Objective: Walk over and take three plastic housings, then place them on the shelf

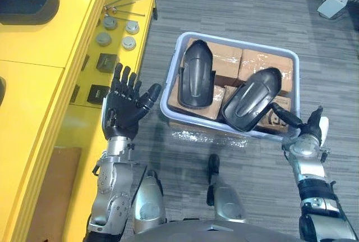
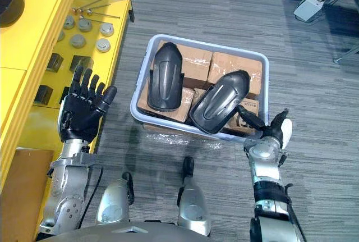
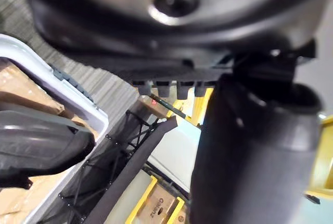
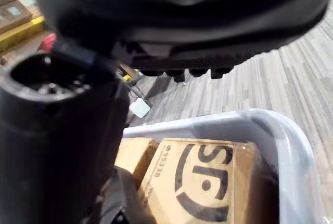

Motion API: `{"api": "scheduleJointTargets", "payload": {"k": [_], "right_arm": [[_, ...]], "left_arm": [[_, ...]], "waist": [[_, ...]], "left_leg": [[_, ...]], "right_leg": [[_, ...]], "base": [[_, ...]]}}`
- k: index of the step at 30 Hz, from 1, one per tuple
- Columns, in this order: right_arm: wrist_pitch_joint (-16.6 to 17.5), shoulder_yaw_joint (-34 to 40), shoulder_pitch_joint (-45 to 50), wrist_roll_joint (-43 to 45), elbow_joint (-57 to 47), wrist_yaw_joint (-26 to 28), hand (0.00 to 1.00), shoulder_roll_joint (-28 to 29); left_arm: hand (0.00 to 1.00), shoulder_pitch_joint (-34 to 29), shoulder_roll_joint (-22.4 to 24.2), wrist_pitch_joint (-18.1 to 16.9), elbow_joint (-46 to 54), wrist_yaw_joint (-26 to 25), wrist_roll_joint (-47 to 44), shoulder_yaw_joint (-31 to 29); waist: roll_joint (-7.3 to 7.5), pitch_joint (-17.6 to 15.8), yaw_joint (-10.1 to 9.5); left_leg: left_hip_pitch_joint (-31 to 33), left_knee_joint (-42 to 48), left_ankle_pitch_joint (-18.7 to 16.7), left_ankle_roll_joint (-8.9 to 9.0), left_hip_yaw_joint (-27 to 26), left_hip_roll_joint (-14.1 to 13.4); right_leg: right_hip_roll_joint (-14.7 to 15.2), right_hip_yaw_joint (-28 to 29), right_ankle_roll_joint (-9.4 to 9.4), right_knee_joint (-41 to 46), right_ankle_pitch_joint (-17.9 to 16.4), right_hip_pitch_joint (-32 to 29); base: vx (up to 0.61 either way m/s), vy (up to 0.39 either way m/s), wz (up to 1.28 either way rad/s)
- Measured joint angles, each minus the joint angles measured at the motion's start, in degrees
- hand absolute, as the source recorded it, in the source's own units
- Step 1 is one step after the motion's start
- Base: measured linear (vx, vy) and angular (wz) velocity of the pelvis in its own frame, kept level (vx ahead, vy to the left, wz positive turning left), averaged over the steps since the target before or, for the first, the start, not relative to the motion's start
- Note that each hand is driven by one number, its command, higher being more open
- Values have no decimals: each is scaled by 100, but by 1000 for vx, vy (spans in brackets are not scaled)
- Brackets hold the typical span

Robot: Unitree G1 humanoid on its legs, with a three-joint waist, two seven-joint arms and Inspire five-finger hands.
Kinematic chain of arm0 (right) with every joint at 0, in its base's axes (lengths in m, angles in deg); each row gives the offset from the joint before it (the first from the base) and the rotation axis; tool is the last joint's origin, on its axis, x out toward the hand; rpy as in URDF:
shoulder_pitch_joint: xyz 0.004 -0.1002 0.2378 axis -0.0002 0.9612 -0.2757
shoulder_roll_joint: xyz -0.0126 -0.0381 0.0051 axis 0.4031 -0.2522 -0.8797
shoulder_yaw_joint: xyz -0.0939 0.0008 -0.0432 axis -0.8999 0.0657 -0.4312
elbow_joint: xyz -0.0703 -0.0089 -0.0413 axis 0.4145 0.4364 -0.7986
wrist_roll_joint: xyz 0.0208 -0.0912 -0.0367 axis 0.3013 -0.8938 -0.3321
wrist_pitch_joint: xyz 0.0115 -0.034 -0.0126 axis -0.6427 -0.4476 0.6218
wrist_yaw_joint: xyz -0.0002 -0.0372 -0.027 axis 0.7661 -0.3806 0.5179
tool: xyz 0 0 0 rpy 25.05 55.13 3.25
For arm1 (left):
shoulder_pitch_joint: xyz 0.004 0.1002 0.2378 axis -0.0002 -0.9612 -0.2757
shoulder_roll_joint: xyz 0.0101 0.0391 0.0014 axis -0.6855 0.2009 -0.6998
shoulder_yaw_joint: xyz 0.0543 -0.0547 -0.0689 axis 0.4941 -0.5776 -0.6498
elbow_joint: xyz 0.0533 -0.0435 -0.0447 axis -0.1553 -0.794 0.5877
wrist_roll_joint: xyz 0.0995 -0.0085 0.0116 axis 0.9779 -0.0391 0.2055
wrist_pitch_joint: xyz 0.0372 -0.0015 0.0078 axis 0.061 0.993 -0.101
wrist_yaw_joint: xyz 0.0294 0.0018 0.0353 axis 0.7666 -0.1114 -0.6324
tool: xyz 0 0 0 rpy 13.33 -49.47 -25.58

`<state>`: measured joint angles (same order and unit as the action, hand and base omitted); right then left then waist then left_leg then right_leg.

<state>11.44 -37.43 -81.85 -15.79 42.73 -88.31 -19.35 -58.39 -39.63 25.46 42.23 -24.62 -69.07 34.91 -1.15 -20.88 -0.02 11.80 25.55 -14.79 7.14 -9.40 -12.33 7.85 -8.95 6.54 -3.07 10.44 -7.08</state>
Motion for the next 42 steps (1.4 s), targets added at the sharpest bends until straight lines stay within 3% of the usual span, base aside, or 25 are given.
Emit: {"api": "scheduleJointTargets", "payload": {"k": [6,12,19,25,30,39,42], "right_arm": [[15,-172,-785,-49,893,284,100,-482],[278,-565,-1220,-57,1343,609,100,-901],[663,-877,-1354,-284,1341,987,100,-924],[641,-944,-1320,-503,1218,1202,100,-924],[336,-980,-1036,-841,694,1242,100,-923],[-765,-973,-763,-1188,302,1235,100,-791],[-888,-960,-762,-1189,302,1227,100,-724]], "left_arm": [[100,158,-94,0,-18,20,-214,197],[100,193,-117,-1,-92,28,-214,315],[100,142,-166,-8,-256,36,-217,374],[100,38,-167,-9,-255,34,-215,377],[100,-2,-166,-15,-255,10,-207,422],[100,-10,-166,-14,-251,-149,-207,608],[100,-8,-167,-14,-250,-175,-207,633]], "waist": [[-77,-182,-17],[-196,-346,-58],[-207,-430,-110],[-209,-436,-93],[-211,-437,-92],[-212,-437,8],[-213,-436,21]], "left_leg": [[29,-116,94,-40,9,89],[71,-130,126,-83,47,183],[126,-78,129,-94,51,192],[152,-56,135,-102,44,192],[138,-63,136,-103,31,190],[63,-88,136,-103,-53,184],[57,-87,138,-105,-66,181]], "right_leg": [[65,-18,19,3,18,-70],[150,-56,47,11,43,-84],[165,-57,49,74,45,-149],[169,-44,49,116,45,-192],[169,-30,48,125,45,-190],[168,52,48,150,45,-183],[167,60,47,149,46,-184]], "base": [[2,-2,3],[-15,10,6],[-36,6,0],[-7,1,0],[0,0,0],[-17,1,-4],[0,0,0]]}}
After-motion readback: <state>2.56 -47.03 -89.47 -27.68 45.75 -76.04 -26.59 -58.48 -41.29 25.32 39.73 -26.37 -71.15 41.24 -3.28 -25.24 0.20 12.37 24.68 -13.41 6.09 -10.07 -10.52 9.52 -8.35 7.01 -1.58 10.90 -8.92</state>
